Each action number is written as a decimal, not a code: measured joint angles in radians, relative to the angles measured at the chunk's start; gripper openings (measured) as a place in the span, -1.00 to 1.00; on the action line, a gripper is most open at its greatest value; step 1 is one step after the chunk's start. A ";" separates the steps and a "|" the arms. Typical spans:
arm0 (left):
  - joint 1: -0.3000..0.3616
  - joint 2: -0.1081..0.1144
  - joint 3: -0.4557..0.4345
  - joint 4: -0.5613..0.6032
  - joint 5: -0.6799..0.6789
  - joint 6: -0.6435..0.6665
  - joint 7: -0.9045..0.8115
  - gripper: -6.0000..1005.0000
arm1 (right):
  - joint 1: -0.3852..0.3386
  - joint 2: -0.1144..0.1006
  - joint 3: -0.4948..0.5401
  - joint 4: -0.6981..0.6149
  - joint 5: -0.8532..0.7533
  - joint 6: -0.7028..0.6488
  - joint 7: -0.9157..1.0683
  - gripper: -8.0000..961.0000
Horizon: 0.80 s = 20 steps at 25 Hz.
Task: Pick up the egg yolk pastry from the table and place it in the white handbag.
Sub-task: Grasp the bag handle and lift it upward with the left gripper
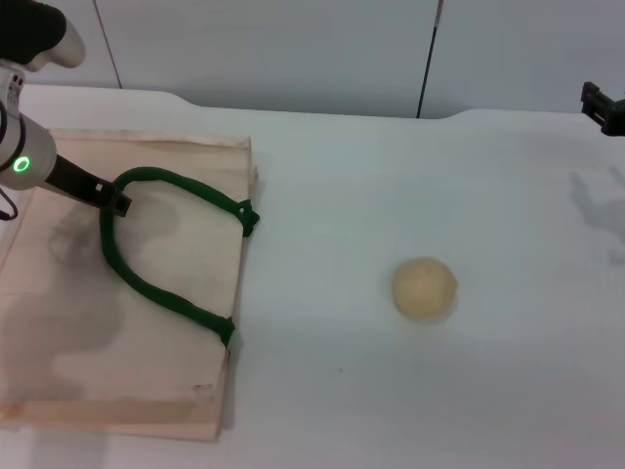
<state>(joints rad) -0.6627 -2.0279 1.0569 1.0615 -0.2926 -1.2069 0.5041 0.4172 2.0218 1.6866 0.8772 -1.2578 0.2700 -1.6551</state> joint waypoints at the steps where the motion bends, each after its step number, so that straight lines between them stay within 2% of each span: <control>1: 0.000 0.000 0.000 -0.001 0.000 0.001 0.000 -0.13 | 0.000 0.000 0.000 0.000 0.000 0.000 0.000 0.24; 8: -0.002 0.000 0.000 -0.010 0.000 0.016 0.000 -0.16 | 0.000 0.000 -0.006 0.002 0.000 0.000 0.000 0.23; 12: -0.024 0.000 0.000 -0.066 0.000 0.044 0.011 -0.17 | 0.000 0.000 -0.006 0.003 0.000 0.003 0.000 0.23; 20: -0.026 -0.003 0.011 -0.080 0.000 0.077 0.019 -0.49 | 0.000 0.000 -0.007 0.003 -0.003 0.017 0.000 0.24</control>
<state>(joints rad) -0.6887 -2.0305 1.0676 0.9818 -0.2928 -1.1303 0.5228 0.4172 2.0218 1.6796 0.8805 -1.2608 0.2868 -1.6551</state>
